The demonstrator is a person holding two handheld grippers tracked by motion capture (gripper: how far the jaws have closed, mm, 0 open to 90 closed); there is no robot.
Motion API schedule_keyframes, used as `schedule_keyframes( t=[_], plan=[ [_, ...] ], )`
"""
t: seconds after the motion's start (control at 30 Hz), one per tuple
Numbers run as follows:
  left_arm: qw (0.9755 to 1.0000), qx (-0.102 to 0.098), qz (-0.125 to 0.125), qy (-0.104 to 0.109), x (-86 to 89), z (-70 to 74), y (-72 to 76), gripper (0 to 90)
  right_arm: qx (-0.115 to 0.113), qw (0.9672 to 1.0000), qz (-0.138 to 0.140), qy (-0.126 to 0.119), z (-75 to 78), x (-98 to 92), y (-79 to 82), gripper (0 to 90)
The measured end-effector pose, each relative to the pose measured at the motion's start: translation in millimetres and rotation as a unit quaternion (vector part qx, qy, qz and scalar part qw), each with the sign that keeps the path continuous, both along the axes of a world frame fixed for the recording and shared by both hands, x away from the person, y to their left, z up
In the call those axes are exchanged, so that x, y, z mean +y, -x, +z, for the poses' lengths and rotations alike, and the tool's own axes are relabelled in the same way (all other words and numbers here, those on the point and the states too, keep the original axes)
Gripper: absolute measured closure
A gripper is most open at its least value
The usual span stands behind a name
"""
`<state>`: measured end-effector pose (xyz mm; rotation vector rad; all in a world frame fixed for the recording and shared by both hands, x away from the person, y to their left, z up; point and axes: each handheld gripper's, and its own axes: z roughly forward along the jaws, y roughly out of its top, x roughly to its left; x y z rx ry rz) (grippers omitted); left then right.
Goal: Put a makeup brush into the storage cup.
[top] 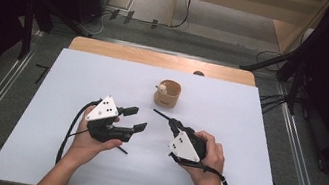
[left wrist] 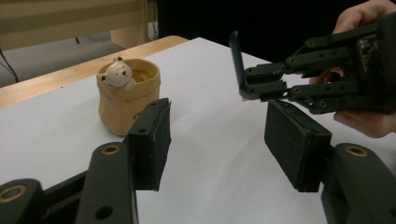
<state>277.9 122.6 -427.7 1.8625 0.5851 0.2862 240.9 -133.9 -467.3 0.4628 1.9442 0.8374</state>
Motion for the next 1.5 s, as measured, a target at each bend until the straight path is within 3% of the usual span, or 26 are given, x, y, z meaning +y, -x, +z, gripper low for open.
schedule_keyframes(
  t=[0.07,0.27,0.77,0.9,0.93,1.0,1.13,1.17,1.3,1.37,1.4,1.5],
  plan=[
    [0.9999,0.004,-0.012,0.003,-1.3,0.1,0.3,47.6,-0.006,0.9998,0.012,0.017,-2.1,4.7,1.3,84.4],
    [0.9997,0.014,-0.017,0.005,-2.3,0.6,-1.3,54.9,-0.019,0.9983,0.029,0.046,-5.0,10.4,3.0,84.4],
    [0.9980,0.051,-0.038,0.009,-3.4,0.7,-6.2,70.0,-0.030,0.9956,0.048,0.075,-8.1,16.7,6.2,84.4],
    [0.9964,0.066,-0.051,0.015,-3.2,-0.3,-8.6,77.6,-0.031,0.9951,0.049,0.080,-8.7,17.4,6.5,84.4],
    [0.9962,0.070,-0.050,0.012,-3.6,-0.7,-9.0,85.2,-0.033,0.9948,0.051,0.082,-8.5,17.2,6.5,84.4],
    [0.9959,0.073,-0.051,0.013,-3.5,-0.9,-9.4,86.5,-0.032,0.9946,0.050,0.085,-8.7,17.4,6.4,84.3],
    [0.9962,0.071,-0.050,0.006,-3.3,-1.6,-9.7,86.7,-0.020,0.9954,0.054,0.077,-9.5,17.3,5.3,83.4],
    [0.9965,0.069,-0.047,0.005,-3.2,-1.6,-9.5,86.7,-0.008,0.9961,0.064,0.060,-10.2,16.6,3.6,75.0],
    [0.9970,0.066,-0.041,0.005,-2.5,-1.7,-10.1,86.8,-0.007,0.9973,0.060,0.042,-9.9,17.5,3.3,64.7],
    [0.9973,0.063,-0.037,0.006,-1.2,-1.9,-10.4,86.8,0.005,0.9978,0.065,0.013,-8.1,16.9,3.3,54.8],
    [0.9974,0.063,-0.036,0.007,-0.3,-1.8,-10.8,86.8,0.005,0.9978,0.065,0.013,-8.1,16.9,3.3,54.8],
    [0.9980,0.055,-0.029,0.013,1.3,-1.8,-10.6,86.8,0.021,0.9961,0.084,-0.019,-6.8,14.9,3.3,50.5]
  ],
)
